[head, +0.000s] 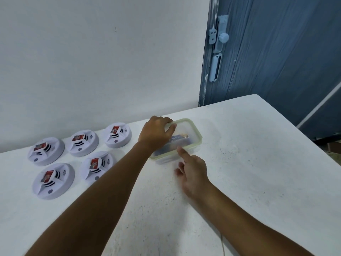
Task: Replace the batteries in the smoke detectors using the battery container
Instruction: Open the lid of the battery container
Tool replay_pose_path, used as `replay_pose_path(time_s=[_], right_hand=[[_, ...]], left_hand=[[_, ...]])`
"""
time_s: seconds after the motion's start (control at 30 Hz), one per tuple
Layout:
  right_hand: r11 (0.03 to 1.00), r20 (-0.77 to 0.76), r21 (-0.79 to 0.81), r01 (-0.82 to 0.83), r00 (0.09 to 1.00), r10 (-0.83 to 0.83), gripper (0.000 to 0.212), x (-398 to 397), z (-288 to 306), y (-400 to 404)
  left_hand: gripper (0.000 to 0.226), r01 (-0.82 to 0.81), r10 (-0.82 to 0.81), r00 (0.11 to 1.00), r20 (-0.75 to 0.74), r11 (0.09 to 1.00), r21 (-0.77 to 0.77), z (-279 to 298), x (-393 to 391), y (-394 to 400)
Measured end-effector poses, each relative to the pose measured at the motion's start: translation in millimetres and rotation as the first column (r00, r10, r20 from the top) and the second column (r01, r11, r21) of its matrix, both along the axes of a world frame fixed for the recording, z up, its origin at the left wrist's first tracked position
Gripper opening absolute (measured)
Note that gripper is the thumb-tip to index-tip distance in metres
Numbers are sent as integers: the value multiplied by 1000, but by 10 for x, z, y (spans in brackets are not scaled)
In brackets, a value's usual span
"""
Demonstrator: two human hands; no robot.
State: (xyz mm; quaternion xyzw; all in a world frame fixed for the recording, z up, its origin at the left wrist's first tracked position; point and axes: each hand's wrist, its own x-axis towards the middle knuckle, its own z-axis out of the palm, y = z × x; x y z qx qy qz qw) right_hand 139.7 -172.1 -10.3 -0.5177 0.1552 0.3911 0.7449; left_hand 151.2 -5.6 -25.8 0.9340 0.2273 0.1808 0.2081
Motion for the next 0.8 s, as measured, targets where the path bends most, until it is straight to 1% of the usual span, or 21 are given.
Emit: replay_pose_path(time_s=[0.03,0.07,0.1,0.17,0.2,0.23,0.27,0.3,0.33,0.37,0.43,0.5,0.53,0.6,0.67,0.73,0.77,0.8], right_hand=[[997,63,-75,-19,998,24,63,-20,15,-56],[993,143,-120,3,990,15,67,-30,29,-115],[991,220,-125,56,975,-28,67,-11,76,-172],[981,383,-56,184,912,-149,53,123,148,-220],[979,494,-40,202,855,-157,43,233,190,-199],[980,617,-68,189,780,-107,35,356,223,-152],[980,733,-127,151,680,-10,29,494,256,-84],[973,816,-205,110,568,108,27,640,256,-5],[955,863,-287,71,452,225,28,793,249,90],[931,879,-363,38,347,328,29,936,228,194],[863,842,-503,-48,199,502,29,1165,212,391],[766,760,-607,-212,128,637,30,1275,231,539],[706,711,-648,-286,105,695,32,1317,223,572],[606,635,-702,-374,57,770,30,1359,197,616],[588,612,-701,-403,83,786,22,1384,178,593],[614,614,-704,-357,128,779,9,1412,152,530],[627,617,-711,-319,145,774,9,1433,140,488],[635,614,-717,-288,169,771,14,1437,133,431]], left_hand=[[45,1,-1,1000,7,1000,12,-8,2,1],[40,0,0,1000,15,1000,24,-15,-2,-4],[38,-3,2,1000,25,999,34,-11,3,-5],[41,12,-17,997,69,997,72,14,-6,-19],[43,42,-53,993,110,994,96,42,-17,-31],[44,74,-92,982,168,991,110,67,-33,-42],[42,97,-123,965,233,988,121,110,-53,-53],[38,106,-141,946,293,986,132,138,-75,-64],[34,106,-151,929,338,983,148,179,-105,-83],[31,109,-164,920,356,979,171,206,-151,-117],[27,135,-221,918,329,954,266,181,-289,-211],[28,163,-254,938,237,924,346,70,-480,-306],[31,178,-250,952,179,922,344,4,-557,-350],[38,161,-194,977,83,940,301,-87,-704,-394],[46,120,-139,989,44,950,289,-127,-770,-396],[49,92,-103,995,16,942,321,-130,-783,-373],[49,79,-86,996,7,939,334,-130,-777,-356],[49,65,-69,998,0,939,337,-136,-770,-337]])
